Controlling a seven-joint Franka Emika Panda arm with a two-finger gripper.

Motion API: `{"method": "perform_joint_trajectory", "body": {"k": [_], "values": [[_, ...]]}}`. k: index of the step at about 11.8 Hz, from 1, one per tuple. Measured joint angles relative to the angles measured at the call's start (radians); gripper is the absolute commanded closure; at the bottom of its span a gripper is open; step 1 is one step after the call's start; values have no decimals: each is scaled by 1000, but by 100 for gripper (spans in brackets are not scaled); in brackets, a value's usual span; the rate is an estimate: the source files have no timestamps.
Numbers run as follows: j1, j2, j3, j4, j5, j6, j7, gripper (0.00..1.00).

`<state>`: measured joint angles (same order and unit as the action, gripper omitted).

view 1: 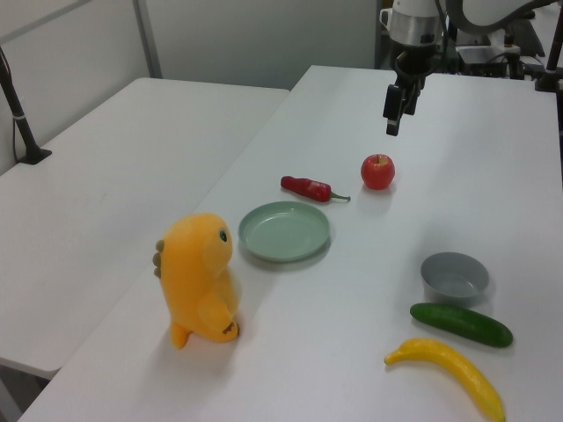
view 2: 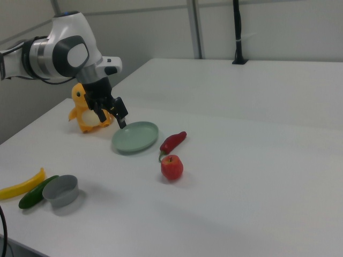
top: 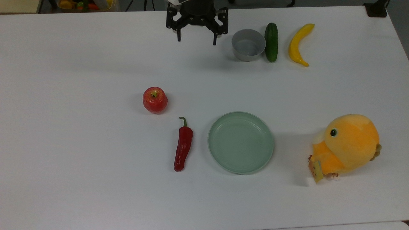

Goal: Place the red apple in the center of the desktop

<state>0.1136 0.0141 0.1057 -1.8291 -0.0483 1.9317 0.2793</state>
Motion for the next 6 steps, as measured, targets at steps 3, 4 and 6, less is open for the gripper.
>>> {"method": "perform_joint_trajectory", "body": {"k": [3,4,6], "values": [[19,-16,-61,-4,0,0,-2,0],[18,-22,-68,-6,0,0,-4,0],[18,-27,-69,-13,0,-1,-13,0]]}}
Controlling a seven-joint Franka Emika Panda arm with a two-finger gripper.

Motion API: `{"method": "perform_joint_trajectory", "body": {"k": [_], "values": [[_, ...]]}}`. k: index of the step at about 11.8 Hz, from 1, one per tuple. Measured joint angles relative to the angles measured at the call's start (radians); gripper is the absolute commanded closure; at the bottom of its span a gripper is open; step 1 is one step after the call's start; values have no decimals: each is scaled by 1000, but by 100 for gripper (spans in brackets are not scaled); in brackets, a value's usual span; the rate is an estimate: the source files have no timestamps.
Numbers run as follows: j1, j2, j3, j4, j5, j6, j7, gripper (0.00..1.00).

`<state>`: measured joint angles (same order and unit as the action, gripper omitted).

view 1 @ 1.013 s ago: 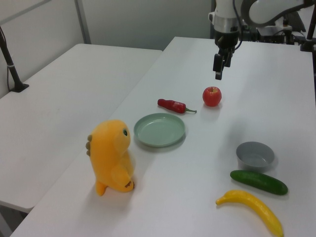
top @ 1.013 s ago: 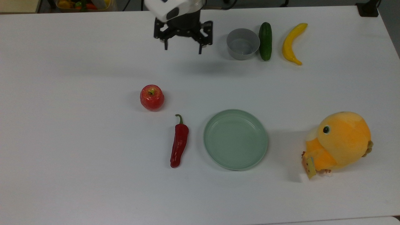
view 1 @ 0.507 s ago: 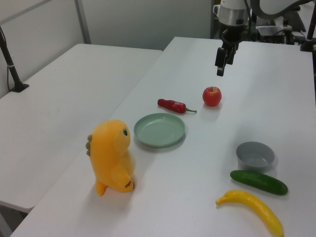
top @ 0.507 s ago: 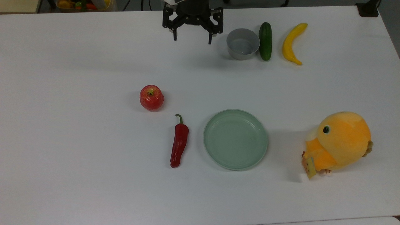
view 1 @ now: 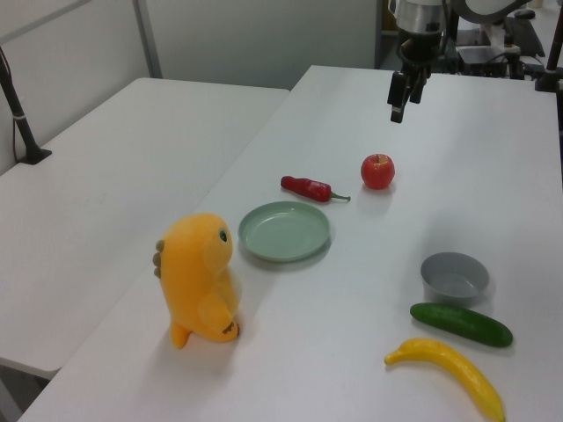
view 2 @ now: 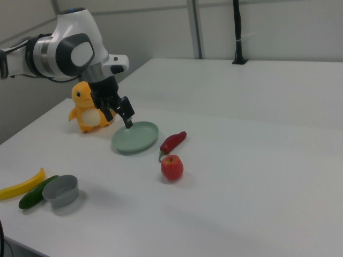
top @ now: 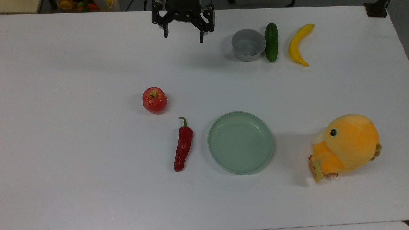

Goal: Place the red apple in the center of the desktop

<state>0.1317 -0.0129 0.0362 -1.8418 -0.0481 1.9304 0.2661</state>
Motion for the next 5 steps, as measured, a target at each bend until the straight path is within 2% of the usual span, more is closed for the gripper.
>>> {"method": "perform_joint_trajectory", "body": {"k": [5], "values": [[-5,0,0,-8,0,-24,-64,0]]}}
